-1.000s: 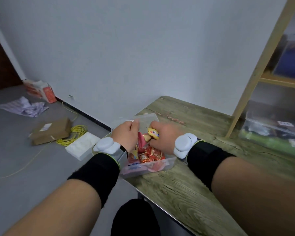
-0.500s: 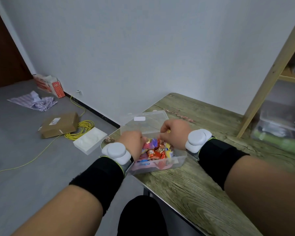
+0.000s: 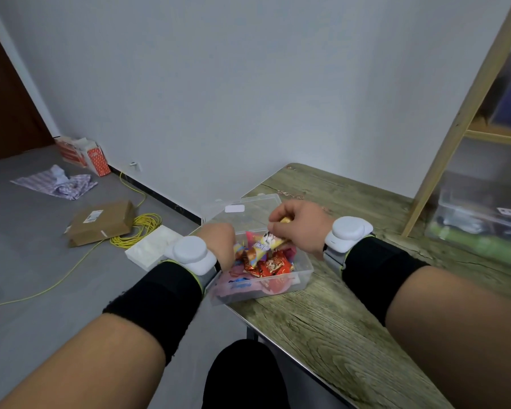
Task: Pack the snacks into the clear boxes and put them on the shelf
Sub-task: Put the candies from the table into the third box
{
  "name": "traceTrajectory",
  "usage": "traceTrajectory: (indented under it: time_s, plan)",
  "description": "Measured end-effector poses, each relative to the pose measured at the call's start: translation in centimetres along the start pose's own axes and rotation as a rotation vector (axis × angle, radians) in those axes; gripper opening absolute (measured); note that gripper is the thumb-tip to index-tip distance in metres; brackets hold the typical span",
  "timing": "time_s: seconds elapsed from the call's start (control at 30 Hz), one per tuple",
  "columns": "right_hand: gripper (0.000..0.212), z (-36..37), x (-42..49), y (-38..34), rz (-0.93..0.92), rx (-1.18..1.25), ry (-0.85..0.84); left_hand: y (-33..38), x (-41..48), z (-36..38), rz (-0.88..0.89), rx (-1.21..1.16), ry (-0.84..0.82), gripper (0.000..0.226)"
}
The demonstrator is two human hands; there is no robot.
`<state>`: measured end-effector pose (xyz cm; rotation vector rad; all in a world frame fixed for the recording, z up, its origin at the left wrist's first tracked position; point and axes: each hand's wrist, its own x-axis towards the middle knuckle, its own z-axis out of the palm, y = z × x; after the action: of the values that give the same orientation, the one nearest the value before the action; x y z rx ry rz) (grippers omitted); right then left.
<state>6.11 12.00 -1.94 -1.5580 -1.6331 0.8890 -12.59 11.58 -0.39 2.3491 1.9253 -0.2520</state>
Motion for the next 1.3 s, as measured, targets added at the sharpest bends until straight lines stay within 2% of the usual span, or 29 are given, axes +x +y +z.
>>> traceTrajectory:
  time_s: [0.1, 0.17, 0.23, 0.3, 0.33, 0.4, 0.47, 0.53, 0.67, 0.73, 0.83, 0.9, 1.0, 1.07, 1.13, 1.2, 1.27, 1.3]
  plan:
    - [0.007, 0.5, -0.5, 0.3, -0.070, -0.513, -0.170, -0.8, -0.1, -0.4, -0.045, -0.218, 0.263, 0.026]
    - [0.008, 1.2, -0.8, 0.5, -0.134, -0.745, -0.163, -0.9, 0.3, 0.3, 0.013, -0.448, 0.326, 0.028]
    - [0.006, 1.2, -0.8, 0.7, -0.147, -0.726, -0.036, -0.5, 0.5, 1.4, 0.101, -0.438, 0.231, 0.033]
    - [0.020, 0.6, -0.7, 0.8, -0.130, -0.601, 0.100, -0.1, 1.1, 3.2, 0.158, -0.279, 0.091, 0.037]
    - [0.025, 0.2, -0.8, 1.0, -0.140, -0.561, 0.119, 0.2, 1.4, 3.8, 0.188, -0.205, 0.039, 0.037]
    - [0.028, 0.1, -1.2, 1.1, -0.201, -0.546, 0.031, 0.0, 2.0, 4.9, 0.222, -0.111, 0.019, 0.036]
    - [0.031, 0.6, -1.7, 1.3, -0.232, -0.575, -0.130, -0.5, 2.2, 5.5, 0.191, -0.077, 0.119, 0.034]
    - [0.038, 1.2, -2.0, 1.7, -0.232, -0.612, -0.213, -1.1, 1.9, 5.7, 0.106, -0.135, 0.307, 0.028]
    - [0.051, 2.2, -1.8, 1.6, -0.329, -0.729, -0.122, -3.1, 1.4, 5.4, -0.034, -0.294, 0.618, 0.021]
    - [0.049, 2.7, -1.7, 0.9, -0.333, -0.679, -0.127, -4.3, 1.3, 5.0, -0.160, -0.416, 0.672, 0.025]
    - [0.030, 3.2, -1.7, 0.0, -0.329, -0.730, -0.309, -5.1, 1.4, 5.4, -0.349, -0.661, 0.573, 0.030]
    - [0.026, 3.3, -1.5, -0.5, -0.270, -0.802, -0.355, -5.2, 1.4, 6.1, -0.399, -0.721, 0.461, 0.034]
    - [0.037, 3.2, -1.2, -1.1, -0.193, -1.064, -0.332, -5.0, 1.3, 6.9, -0.387, -0.755, 0.362, 0.036]
    - [0.043, 3.3, -1.0, -1.0, -0.204, -1.160, -0.303, -4.8, 1.4, 7.1, -0.351, -0.791, 0.348, 0.035]
    - [0.046, 3.3, -0.9, -0.5, -0.236, -1.028, -0.208, -4.7, 1.6, 7.0, -0.341, -0.856, 0.352, 0.036]
    - [0.040, 2.8, -0.5, 0.2, -0.236, -0.758, 0.028, -4.8, 1.9, 6.8, -0.358, -0.972, 0.350, 0.037]
    - [0.041, 2.0, 0.3, 1.0, -0.148, -0.588, 0.185, -5.0, 2.2, 6.5, -0.365, -1.111, 0.348, 0.039]
    - [0.046, 1.7, 0.7, 1.4, -0.071, -0.519, 0.176, -5.0, 2.2, 6.3, -0.367, -1.173, 0.345, 0.042]
